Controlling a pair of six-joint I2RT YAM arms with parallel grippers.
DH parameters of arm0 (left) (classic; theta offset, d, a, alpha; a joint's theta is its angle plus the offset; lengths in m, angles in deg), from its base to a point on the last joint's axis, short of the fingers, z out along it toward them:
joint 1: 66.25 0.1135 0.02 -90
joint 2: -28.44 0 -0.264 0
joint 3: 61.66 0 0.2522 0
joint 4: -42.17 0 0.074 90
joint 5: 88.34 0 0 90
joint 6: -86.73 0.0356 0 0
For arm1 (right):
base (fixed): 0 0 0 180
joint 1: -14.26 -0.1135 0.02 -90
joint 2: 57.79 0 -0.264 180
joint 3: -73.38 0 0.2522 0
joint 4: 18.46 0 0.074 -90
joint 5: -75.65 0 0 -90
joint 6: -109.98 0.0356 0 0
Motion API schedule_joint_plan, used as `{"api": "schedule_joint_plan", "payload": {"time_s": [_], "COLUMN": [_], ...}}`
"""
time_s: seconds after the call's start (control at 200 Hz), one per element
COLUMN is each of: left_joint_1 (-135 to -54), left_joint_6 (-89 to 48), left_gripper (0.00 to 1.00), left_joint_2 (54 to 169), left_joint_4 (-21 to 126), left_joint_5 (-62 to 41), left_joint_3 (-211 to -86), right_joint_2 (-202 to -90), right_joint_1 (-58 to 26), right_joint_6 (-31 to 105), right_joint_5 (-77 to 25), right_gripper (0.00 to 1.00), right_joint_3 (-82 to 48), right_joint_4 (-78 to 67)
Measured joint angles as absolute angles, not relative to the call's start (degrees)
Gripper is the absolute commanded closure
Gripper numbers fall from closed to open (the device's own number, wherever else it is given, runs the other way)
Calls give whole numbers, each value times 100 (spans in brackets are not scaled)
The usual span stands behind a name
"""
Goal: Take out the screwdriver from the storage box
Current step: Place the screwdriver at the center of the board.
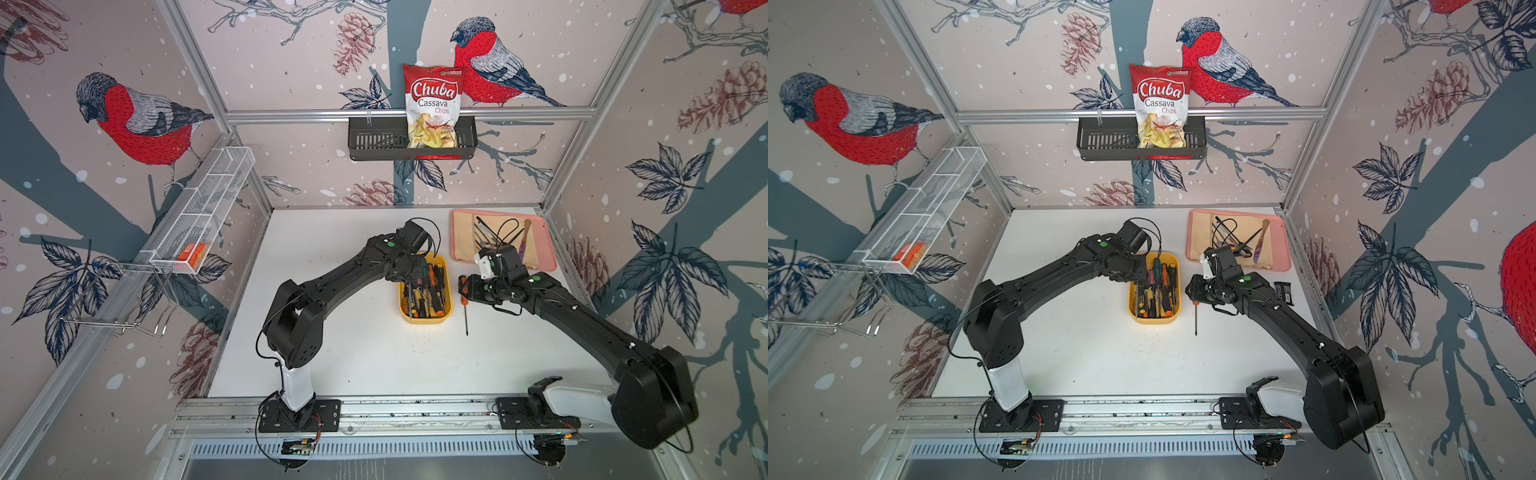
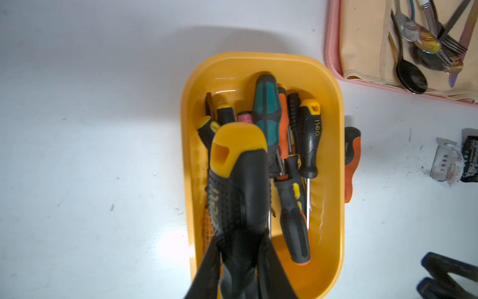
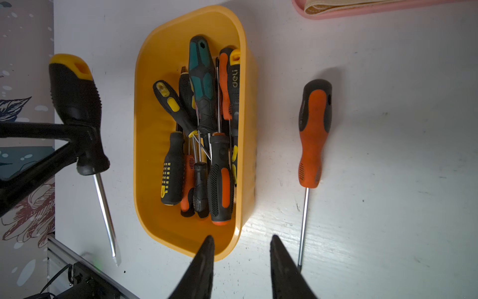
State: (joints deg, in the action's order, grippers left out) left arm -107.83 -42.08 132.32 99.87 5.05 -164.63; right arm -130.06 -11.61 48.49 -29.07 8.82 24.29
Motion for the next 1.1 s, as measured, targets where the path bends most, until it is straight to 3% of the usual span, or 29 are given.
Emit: {"api": "schedule_joint_plan", "payload": {"time_s": [0.375,1.096], "left_joint_1": [-10210,-9778], "left_joint_6": [-3867,-3731], "left_gripper": [93,95], "left_joint_2": [12631,13367], "left_joint_4": [10000,9078], "left_joint_5": [468,272], "left_joint_3": [-15304,-14603], "right_joint_2": [-13253,-13594], "right_joint_1": [-1349,-1430], "right_joint_6": [4991,5035], "right_joint_5": [-2933,-2821], "right_gripper": [63,63], "right_joint_3": [753,593], "right_joint_4": [2421,2401]}}
